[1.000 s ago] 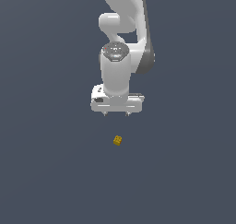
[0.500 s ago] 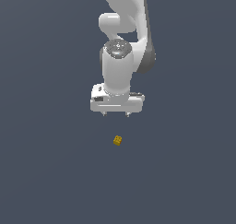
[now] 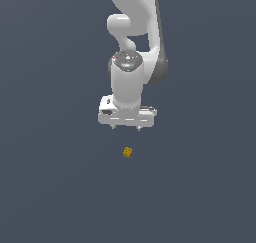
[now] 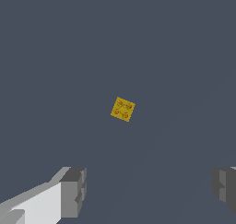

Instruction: Pick up the object and move it to a goal position.

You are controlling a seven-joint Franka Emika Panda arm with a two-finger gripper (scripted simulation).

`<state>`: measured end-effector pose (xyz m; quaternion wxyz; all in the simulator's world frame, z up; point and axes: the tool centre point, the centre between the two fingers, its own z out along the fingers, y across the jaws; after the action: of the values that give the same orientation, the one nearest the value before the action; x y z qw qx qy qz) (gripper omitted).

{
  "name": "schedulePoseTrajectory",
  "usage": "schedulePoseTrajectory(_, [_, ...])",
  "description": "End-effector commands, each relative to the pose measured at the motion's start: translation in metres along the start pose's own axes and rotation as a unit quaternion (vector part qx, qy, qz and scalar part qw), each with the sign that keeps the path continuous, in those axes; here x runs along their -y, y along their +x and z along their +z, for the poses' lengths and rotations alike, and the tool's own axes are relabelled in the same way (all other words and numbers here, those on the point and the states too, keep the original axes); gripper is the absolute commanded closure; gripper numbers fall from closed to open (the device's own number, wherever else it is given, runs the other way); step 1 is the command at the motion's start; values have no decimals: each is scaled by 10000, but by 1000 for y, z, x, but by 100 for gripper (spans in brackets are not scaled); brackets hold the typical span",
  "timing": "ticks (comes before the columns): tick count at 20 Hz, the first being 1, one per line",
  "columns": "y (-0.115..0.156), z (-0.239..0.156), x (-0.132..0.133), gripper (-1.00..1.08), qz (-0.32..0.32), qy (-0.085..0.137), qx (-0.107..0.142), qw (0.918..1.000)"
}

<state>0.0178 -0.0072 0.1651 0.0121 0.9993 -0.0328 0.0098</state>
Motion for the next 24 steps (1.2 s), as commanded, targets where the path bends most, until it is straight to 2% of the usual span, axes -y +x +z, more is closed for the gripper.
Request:
schedulePoseTrajectory(1, [5,9,1,-92,183,16,14,9998])
schedulePoseTrajectory(6, [19,34,4,-92,714,54,48,9974])
schedulePoseTrajectory(14, [36,76,9,-92,1519,90,101,9883])
schedulePoseTrajectory(20, [41,92,10,-92,1795,96,120,9836])
schedulePoseTrajectory(24, [41,93,10,-92,1804,95,125,9835])
